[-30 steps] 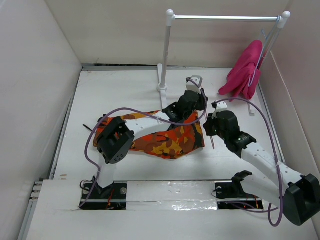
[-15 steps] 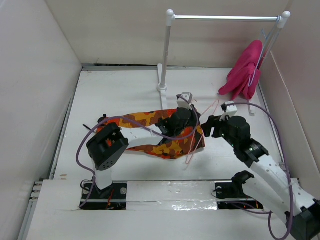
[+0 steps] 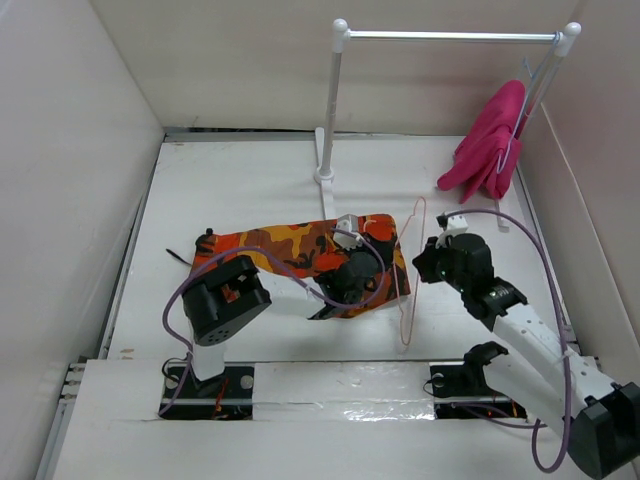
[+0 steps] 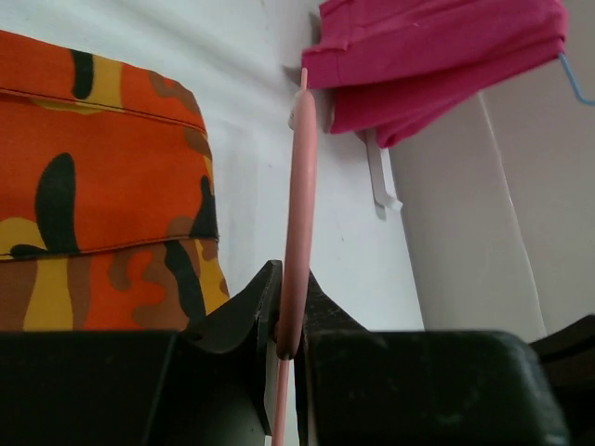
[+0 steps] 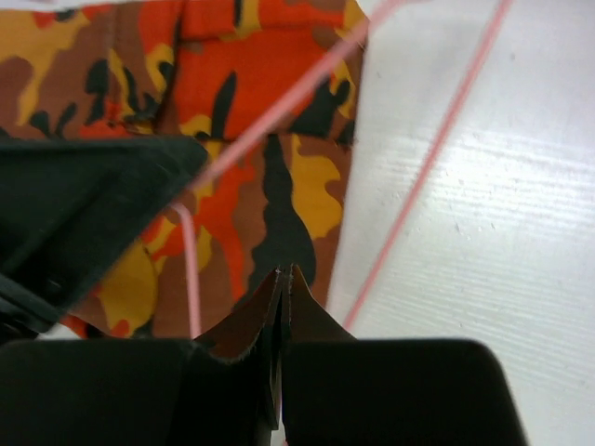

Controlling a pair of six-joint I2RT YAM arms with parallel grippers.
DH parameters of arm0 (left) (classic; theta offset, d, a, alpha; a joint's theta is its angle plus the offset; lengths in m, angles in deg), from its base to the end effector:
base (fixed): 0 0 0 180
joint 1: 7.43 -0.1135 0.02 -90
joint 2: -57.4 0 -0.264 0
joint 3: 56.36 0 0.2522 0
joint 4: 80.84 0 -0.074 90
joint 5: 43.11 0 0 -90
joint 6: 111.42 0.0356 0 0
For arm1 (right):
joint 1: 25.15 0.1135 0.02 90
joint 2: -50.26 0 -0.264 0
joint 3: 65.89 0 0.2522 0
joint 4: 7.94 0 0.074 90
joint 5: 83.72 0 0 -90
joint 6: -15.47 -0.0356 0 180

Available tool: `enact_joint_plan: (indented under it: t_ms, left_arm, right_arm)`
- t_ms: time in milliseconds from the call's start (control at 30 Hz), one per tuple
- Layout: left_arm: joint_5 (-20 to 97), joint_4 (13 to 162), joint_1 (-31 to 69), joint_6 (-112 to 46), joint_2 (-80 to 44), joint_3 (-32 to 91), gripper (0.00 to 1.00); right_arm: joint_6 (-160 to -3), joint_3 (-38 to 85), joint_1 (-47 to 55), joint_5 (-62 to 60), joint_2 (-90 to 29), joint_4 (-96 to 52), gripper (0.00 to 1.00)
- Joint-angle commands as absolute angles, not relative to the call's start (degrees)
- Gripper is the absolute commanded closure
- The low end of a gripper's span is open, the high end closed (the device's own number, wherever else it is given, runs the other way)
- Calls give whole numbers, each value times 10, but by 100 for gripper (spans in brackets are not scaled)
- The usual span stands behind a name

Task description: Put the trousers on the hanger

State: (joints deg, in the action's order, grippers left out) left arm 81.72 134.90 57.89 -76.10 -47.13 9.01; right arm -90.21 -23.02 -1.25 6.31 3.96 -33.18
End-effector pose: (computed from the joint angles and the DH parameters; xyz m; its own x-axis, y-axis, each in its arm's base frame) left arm 0.1792 -0.3412 0.2036 -0.4287 -0.6710 -0.6049 0.2733 0.5419 -0.7948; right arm 0.1696 0.0751 0.2367 -0.5317 0.0600 -0.8448 -0.2711 0.9329 0.2369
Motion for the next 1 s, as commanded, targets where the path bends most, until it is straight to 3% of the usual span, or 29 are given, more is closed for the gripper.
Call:
enact_joint_plan:
  t_ms: [0,100,133,233,433,600,700,800,867,967]
  left_arm:
    - [887,1381,570,-814,-500,122,100]
    - [871,1380,554,-831,-519,128,100]
    - [868,1382,554,-834,-522,127,100]
    - [859,1380,549,-840,-529,122,100]
    - [856,1373,537,-834,-533,125,100]
    - [846,1373,525,-806,-544,137,100]
    - [842,1371,520,-799,-544,134,100]
    - [839,1376,514,-794,-545,129,100]
    - [835,1375,508,-792,-543,125,100]
    - [844,1385,508,-777,-531,108,100]
  right_arm:
    - [-910,-246,-41,29,28,-266,100]
    - [-912,-263,-49,1,3,-224,95]
    - [-909,-267,-62,-7,-11,-201,78]
    - [-889,-251,-75,-51,-96,-170,63]
    - [-899,-210,-92,-88,-248,-96,48]
    - [-910,-207,-92,-103,-314,-43,47]
    - [-918,-217,-97,-123,-337,-12,57]
    - [-921,-229,-109,-144,-343,6,87]
    - [-923,-236,-122,-151,-329,8,100]
    - [-924,-254,-153,-151,-270,-16,100]
